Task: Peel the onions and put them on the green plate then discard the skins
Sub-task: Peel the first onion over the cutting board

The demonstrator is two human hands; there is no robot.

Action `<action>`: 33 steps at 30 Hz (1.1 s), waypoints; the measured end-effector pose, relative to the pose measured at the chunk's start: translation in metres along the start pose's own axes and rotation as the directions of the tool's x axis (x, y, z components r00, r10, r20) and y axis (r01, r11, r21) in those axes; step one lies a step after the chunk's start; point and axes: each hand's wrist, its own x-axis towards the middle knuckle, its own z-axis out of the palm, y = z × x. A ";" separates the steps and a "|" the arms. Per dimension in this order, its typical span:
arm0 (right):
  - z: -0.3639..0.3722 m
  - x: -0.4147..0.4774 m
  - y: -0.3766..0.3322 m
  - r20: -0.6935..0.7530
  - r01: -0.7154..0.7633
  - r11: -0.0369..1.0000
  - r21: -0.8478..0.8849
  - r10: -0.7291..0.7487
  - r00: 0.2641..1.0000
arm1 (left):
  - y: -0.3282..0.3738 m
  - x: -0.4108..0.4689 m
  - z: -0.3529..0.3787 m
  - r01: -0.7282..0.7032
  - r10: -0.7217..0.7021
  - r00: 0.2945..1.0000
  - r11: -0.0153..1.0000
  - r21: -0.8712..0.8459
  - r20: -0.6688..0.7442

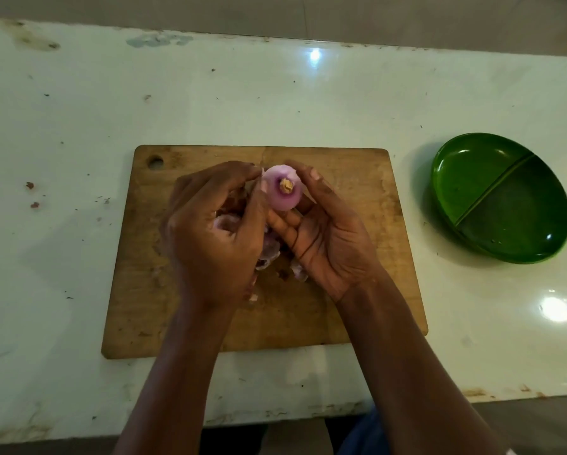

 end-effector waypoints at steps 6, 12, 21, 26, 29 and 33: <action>0.000 0.000 -0.001 0.003 0.027 0.995 -0.098 -0.027 1.000 | -0.004 -0.001 -0.003 -0.139 0.139 0.988 0.990 -0.003 0.067; -0.001 0.000 -0.002 0.009 0.082 0.971 -0.227 -0.082 0.997 | -0.002 -0.003 -0.002 -0.329 0.321 0.944 0.934 0.138 0.077; -0.003 0.003 0.000 0.064 0.110 0.961 -0.254 -0.097 0.993 | 0.005 -0.006 0.001 -0.187 0.188 0.982 0.974 0.130 0.000; -0.003 0.002 0.002 0.051 0.086 0.962 -0.260 -0.075 0.996 | 0.004 -0.004 0.001 -0.079 0.080 0.997 0.997 0.011 -0.022; -0.003 0.003 0.002 0.020 0.097 0.973 -0.208 -0.095 0.995 | 0.007 -0.001 0.001 -0.064 0.064 0.998 0.998 -0.018 0.007; -0.004 0.004 0.000 0.005 0.111 0.971 -0.214 -0.113 0.994 | 0.006 -0.003 0.001 -0.184 0.183 0.982 0.982 0.029 0.037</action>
